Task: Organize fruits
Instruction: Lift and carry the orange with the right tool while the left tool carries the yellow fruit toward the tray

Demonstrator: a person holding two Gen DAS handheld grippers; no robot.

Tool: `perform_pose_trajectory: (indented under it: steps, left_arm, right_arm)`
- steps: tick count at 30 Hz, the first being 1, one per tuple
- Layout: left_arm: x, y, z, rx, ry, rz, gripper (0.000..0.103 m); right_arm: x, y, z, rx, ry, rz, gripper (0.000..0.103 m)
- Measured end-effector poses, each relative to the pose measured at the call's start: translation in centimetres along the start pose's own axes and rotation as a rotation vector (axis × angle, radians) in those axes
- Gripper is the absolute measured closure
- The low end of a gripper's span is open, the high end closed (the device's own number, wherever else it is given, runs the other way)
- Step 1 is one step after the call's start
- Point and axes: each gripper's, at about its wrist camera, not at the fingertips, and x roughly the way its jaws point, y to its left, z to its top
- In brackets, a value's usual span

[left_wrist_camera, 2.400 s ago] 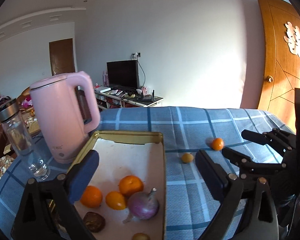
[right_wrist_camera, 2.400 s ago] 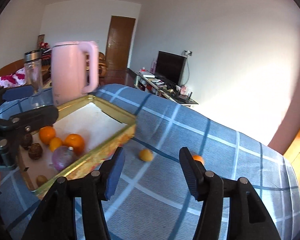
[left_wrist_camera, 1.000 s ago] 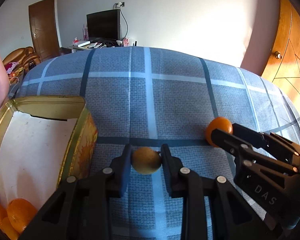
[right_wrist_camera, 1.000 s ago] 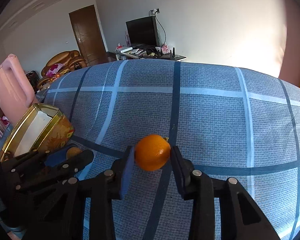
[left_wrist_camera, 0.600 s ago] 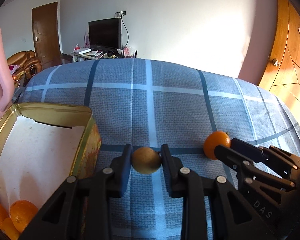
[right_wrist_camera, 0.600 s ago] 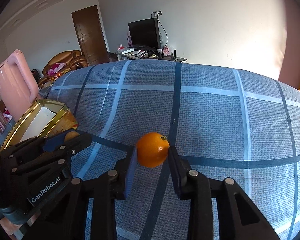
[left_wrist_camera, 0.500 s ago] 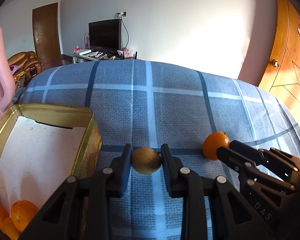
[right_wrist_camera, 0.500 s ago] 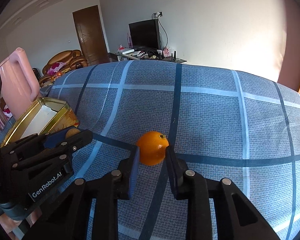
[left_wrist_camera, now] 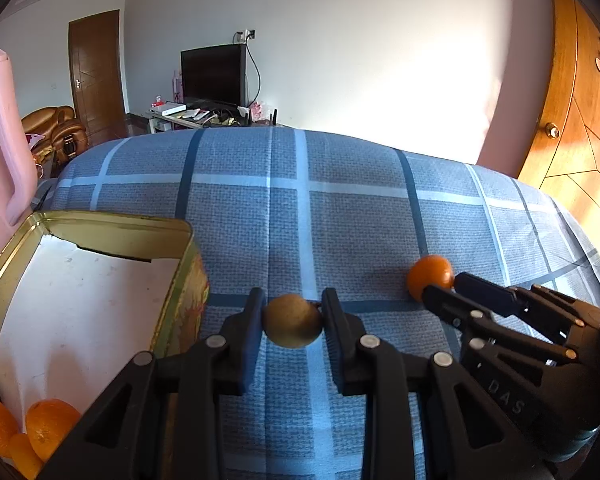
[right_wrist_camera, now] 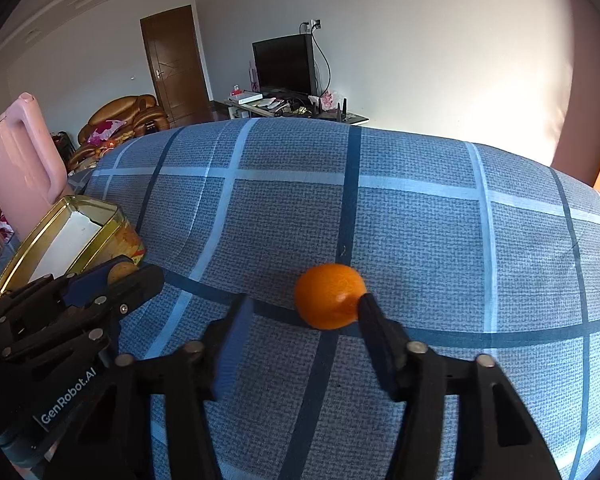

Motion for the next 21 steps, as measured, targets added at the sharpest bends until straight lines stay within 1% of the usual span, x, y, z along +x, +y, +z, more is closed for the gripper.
perform_pose_trajectory:
  steps: [1,3,9,10,11,12,13,15,18,19,20,21]
  left_arm:
    - [0.0,0.0,0.0,-0.001,-0.002,-0.001,0.073]
    - [-0.1,0.0,0.0,-0.002,-0.006,-0.003,0.073]
    - [-0.3,0.1,0.1,-0.004,-0.019,0.000,0.073]
    - [-0.3,0.1,0.1,-0.003,-0.018,0.002,0.073]
    - [-0.3,0.1,0.1,-0.003,-0.018,0.003,0.073]
    - [-0.3,0.1,0.1,-0.004,-0.020,0.004,0.073]
    - [-0.3,0.1,0.1,-0.003,-0.020,0.006,0.073]
    - [-0.3,0.1,0.1,-0.008,-0.023,0.004,0.073]
    - [-0.4,0.2,0.0,-0.009,-0.020,0.001,0.073]
    - [-0.4,0.3,0.0,-0.011,-0.020,-0.003,0.073]
    - [-0.4,0.3,0.0,-0.012,-0.021,-0.007,0.073]
    - [-0.4,0.3,0.0,-0.013,-0.022,-0.009,0.073]
  right_arm:
    - [0.0,0.0,-0.1,-0.004,0.004,0.000,0.084]
    - [0.0,-0.1,-0.2,-0.002,0.003,0.006,0.092]
    - [-0.6,0.1,-0.3,-0.016,-0.018,-0.015,0.093]
    - [-0.7,0.3,-0.3,-0.025,-0.023,-0.020,0.090]
    - [-0.7,0.4,-0.3,-0.032,-0.023,-0.027,0.083]
    - [-0.6,0.5,-0.2,-0.034,-0.021,-0.036,0.057]
    - [-0.4,0.5,-0.1,-0.035,-0.017,-0.045,0.036]
    - [-0.1,0.6,0.1,-0.040,-0.011,-0.044,0.036]
    - [0.6,0.6,0.5,-0.043,0.003,-0.070,0.036]
    - [0.9,0.6,0.7,-0.036,0.011,-0.065,0.037]
    - [1.2,0.4,0.8,-0.027,0.020,-0.057,0.043]
    - [1.4,0.3,0.8,-0.020,0.033,-0.051,0.064]
